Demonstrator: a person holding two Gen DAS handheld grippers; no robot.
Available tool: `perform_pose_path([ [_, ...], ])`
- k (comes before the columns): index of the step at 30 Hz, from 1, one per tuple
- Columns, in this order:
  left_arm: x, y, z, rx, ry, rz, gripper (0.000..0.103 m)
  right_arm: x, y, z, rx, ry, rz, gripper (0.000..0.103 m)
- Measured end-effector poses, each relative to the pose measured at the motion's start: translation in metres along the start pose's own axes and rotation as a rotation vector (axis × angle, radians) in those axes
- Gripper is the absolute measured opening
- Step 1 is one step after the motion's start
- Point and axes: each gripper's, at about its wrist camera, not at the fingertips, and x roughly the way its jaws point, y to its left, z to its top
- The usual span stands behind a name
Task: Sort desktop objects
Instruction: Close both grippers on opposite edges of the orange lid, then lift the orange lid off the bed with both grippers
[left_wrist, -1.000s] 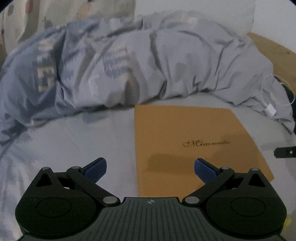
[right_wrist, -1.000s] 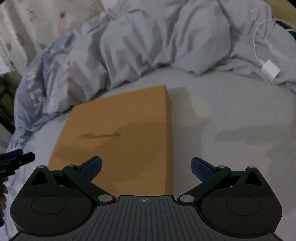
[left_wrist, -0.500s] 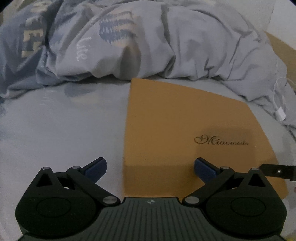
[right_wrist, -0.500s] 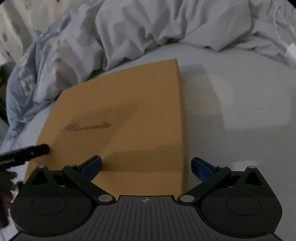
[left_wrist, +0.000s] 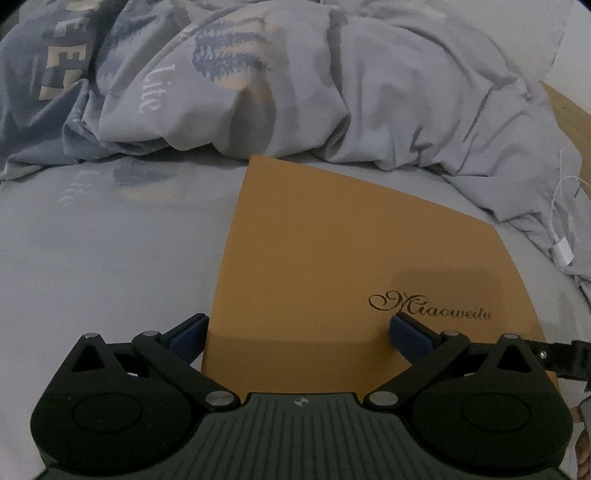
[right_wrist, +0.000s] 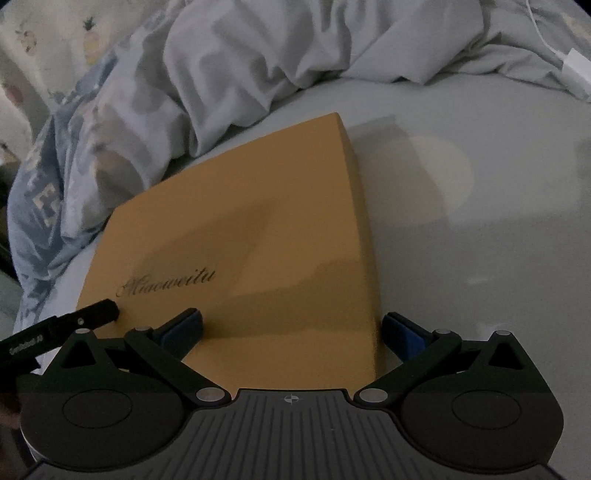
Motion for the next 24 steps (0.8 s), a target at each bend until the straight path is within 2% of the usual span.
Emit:
perform_pose_path([
  [6, -0.01, -0.012, -0.005, 0.003, 0.026, -0.016, 0.103, -0.016, 0.016, 0.001, -0.058, 0.022, -0.12, 0.103],
  [9, -0.021, -0.018, -0.006, -0.002, 0.025, -0.024, 0.103, -0.03, 0.019, 0.0, -0.066, 0.006, -0.138, 0.103],
  [17, -0.057, -0.033, 0.003, -0.018, 0.053, -0.028, 0.103, -0.073, 0.026, 0.003, -0.08, -0.007, -0.149, 0.103],
  [24, -0.107, -0.051, 0.012, -0.014, 0.0, -0.028, 0.103, -0.13, 0.041, 0.003, -0.093, -0.046, -0.124, 0.103],
])
